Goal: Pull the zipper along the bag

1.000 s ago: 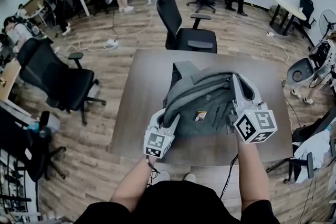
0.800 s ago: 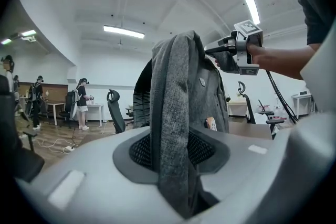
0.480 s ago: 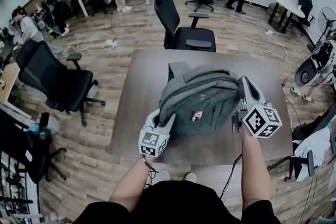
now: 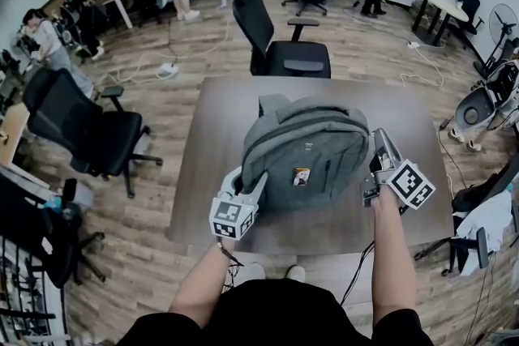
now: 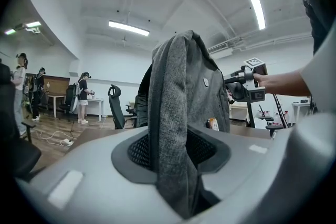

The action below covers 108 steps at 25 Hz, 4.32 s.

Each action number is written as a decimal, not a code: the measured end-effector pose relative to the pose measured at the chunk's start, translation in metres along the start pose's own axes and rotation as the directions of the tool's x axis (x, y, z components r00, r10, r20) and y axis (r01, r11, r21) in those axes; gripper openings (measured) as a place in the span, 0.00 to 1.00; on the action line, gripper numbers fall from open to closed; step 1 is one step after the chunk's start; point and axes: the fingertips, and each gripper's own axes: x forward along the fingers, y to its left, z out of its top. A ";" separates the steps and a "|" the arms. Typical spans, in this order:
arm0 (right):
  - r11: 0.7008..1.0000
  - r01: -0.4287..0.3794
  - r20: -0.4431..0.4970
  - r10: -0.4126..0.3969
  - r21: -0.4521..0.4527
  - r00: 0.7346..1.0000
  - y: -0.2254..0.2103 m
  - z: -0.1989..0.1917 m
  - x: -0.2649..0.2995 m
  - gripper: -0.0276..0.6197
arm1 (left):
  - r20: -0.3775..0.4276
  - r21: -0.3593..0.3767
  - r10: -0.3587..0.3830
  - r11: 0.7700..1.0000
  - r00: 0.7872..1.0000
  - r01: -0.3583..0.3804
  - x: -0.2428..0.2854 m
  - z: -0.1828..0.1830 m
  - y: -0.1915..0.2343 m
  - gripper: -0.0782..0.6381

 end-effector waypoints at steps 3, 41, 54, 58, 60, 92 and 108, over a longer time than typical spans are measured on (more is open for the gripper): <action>0.997 0.032 -0.008 -0.032 0.074 0.999 -0.023 -0.014 -0.003 0.07 | 0.000 -0.002 -0.001 1.000 1.000 0.001 0.001 0.000 0.003 0.35; 0.951 0.178 0.085 -0.162 -0.253 0.983 -0.047 -0.047 -0.041 0.12 | -0.023 0.035 0.063 0.997 0.998 -0.062 0.006 -0.002 0.013 0.41; 0.653 -0.003 -0.015 -0.013 -0.757 1.000 0.059 -0.068 -0.064 0.05 | -0.029 0.032 0.076 0.997 0.997 -0.076 0.006 -0.003 0.012 0.45; 0.650 -0.038 -0.063 -0.015 -0.759 0.998 0.066 -0.090 -0.065 0.05 | -0.025 0.021 0.061 0.998 0.998 -0.060 -0.003 -0.002 0.007 0.56; 0.649 -0.049 -0.074 -0.012 -0.760 0.997 0.068 -0.096 -0.066 0.05 | -0.019 0.015 0.058 0.998 0.998 -0.058 -0.009 -0.001 0.004 0.60; 0.671 -0.072 -0.087 0.011 -0.738 0.996 0.087 -0.118 -0.071 0.05 | -0.076 -0.108 0.123 0.986 0.990 -0.131 -0.088 -0.034 -0.009 0.55; 0.660 -0.084 -0.109 0.004 -0.747 0.994 0.089 -0.128 -0.079 0.05 | -0.145 -0.061 0.296 0.950 0.944 -0.307 -0.132 -0.053 0.022 0.13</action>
